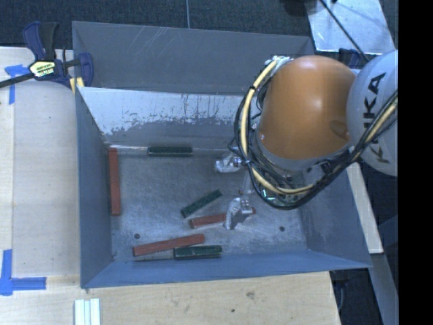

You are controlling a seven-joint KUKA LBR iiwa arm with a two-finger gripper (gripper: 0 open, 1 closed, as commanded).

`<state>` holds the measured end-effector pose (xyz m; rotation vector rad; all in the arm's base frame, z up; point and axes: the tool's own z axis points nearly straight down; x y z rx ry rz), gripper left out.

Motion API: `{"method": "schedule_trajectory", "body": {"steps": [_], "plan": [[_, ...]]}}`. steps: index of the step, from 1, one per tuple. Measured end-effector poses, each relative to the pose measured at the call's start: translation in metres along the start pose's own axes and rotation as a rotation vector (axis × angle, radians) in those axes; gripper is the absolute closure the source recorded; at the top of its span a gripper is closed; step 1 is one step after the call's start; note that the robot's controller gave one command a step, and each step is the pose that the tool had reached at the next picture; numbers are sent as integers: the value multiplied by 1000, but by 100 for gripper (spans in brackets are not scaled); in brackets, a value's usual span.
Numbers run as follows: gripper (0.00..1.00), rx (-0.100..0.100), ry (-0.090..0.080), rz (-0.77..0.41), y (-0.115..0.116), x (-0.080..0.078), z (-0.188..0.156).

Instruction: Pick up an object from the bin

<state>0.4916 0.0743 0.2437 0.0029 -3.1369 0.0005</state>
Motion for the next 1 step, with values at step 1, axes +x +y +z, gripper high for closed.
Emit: {"method": "schedule_trajectory", "body": {"steps": [1], "plan": [[0,-1,-8,2,0,-2,-3]]}}
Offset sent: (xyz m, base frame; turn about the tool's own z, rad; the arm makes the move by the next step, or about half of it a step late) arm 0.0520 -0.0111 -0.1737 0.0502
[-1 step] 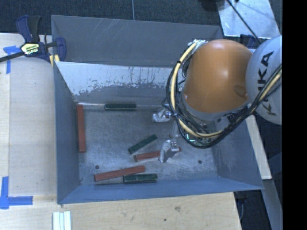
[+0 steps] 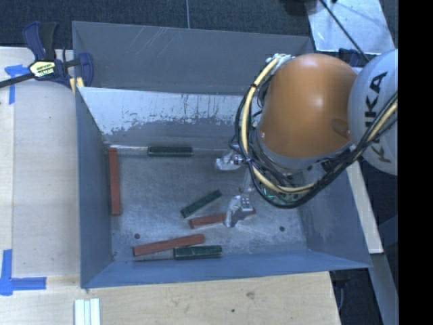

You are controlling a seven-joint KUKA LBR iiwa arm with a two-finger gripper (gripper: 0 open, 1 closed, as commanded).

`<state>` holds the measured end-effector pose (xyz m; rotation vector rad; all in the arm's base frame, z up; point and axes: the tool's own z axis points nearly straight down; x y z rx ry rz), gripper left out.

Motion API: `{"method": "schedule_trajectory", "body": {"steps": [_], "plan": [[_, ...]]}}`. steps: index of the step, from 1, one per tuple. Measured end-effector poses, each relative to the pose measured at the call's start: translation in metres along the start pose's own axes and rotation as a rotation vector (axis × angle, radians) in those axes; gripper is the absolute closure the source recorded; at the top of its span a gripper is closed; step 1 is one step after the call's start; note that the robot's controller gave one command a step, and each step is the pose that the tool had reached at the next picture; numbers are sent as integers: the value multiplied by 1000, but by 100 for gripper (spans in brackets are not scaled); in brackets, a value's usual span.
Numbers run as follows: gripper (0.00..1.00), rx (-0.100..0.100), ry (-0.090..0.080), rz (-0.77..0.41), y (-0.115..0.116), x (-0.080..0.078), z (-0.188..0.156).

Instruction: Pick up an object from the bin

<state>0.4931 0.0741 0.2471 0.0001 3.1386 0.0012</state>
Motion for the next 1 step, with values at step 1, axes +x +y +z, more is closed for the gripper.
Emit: {"method": "schedule_trajectory", "body": {"steps": [1], "plan": [[0,-1,-7,14,-3,-17,51]]}}
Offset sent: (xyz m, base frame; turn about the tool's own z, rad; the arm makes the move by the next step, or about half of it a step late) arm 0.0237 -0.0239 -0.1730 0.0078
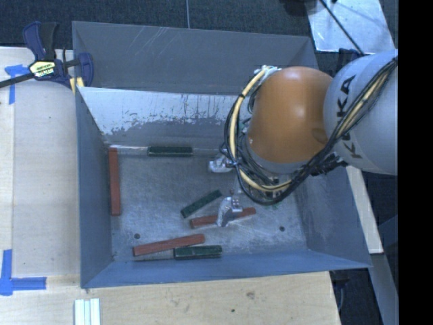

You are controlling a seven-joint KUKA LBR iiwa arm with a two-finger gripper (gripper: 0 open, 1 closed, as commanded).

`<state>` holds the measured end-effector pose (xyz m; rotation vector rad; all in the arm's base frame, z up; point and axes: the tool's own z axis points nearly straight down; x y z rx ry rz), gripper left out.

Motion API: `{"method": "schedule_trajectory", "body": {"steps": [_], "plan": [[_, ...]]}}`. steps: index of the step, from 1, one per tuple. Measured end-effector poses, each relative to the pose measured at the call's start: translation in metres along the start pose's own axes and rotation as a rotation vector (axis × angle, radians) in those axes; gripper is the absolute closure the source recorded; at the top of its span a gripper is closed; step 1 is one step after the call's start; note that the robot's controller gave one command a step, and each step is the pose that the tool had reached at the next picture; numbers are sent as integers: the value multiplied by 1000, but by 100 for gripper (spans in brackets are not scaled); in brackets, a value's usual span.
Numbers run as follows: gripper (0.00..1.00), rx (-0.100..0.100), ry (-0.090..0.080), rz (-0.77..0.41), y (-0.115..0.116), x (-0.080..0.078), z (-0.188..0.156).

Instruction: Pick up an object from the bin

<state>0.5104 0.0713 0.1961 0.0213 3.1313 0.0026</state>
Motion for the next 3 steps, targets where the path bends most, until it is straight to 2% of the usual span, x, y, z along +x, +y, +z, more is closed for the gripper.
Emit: {"method": "schedule_trajectory", "body": {"steps": [1,2,3], "plan": [[0,1,4,-1,-10,-3,60],[100,-2,-20,89,-31,-13,118],[100,-2,-20,89,-31,-13,118]]}}
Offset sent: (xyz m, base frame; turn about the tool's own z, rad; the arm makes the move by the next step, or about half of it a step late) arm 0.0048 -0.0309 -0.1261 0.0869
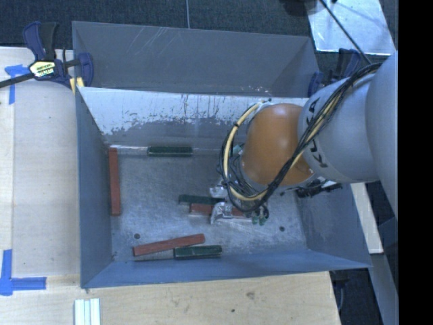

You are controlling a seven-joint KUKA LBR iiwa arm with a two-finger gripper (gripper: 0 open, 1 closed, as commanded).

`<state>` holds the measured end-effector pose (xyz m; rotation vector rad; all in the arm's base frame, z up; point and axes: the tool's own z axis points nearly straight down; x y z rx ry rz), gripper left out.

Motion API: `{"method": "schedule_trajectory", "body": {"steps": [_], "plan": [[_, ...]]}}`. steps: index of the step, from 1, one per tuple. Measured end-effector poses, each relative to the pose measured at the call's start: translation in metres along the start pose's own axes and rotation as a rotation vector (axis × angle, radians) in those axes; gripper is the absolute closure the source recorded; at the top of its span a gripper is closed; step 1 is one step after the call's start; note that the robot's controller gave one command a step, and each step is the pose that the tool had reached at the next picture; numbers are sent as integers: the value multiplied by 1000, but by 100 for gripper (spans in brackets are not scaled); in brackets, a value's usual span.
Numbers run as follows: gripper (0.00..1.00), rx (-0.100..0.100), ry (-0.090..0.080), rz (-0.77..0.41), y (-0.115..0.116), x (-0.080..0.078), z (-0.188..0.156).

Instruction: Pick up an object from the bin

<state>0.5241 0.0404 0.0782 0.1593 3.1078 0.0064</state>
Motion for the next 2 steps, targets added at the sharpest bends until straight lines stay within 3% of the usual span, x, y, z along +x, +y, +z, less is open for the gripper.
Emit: {"method": "schedule_trajectory", "body": {"steps": [1,2], "plan": [[100,-2,2,42,-1,1,0],[100,6,26,67,-11,-8,-132]]}}
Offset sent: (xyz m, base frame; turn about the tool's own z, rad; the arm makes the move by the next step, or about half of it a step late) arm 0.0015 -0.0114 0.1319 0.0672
